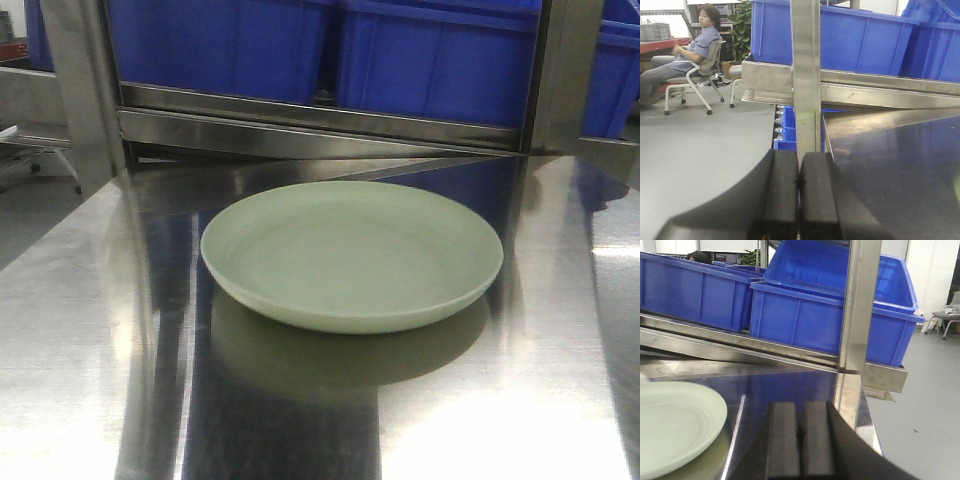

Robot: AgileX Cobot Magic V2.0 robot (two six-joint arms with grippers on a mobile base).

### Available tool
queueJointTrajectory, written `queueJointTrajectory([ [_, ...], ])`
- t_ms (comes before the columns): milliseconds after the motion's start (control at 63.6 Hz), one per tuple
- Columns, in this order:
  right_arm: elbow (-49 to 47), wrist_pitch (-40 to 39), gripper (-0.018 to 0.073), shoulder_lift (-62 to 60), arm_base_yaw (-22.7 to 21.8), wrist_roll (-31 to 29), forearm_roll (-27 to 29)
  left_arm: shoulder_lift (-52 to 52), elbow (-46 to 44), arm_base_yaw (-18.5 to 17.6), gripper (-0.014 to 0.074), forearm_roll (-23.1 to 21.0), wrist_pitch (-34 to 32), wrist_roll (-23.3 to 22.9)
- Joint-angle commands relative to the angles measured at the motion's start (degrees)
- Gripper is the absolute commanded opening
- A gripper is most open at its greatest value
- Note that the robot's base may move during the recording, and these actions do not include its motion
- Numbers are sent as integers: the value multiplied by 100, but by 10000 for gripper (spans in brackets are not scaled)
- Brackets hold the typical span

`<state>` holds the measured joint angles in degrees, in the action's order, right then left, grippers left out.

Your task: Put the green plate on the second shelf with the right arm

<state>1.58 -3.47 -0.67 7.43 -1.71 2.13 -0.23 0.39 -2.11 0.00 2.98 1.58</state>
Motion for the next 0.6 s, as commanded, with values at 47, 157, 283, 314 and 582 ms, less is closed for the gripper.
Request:
queueJointTrajectory([
  [47, -102, -520, 54, 7, 9, -27, -54, -92, 227, -18, 130, 0, -458, -9],
  [157, -102, -876, 54, 7, 9, -27, -54, -92, 227, -18, 130, 0, -458, -9],
  [283, -102, -1174, 54, 7, 9, -27, -54, -92, 227, -18, 130, 0, -458, -9],
  [314, -102, -1189, 54, 7, 9, -27, -47, -92, 227, -18, 130, 0, -458, -9],
  [582, -1416, 250, 54, 28, 9, 662, -213, -92, 227, -18, 130, 0, -458, -9],
])
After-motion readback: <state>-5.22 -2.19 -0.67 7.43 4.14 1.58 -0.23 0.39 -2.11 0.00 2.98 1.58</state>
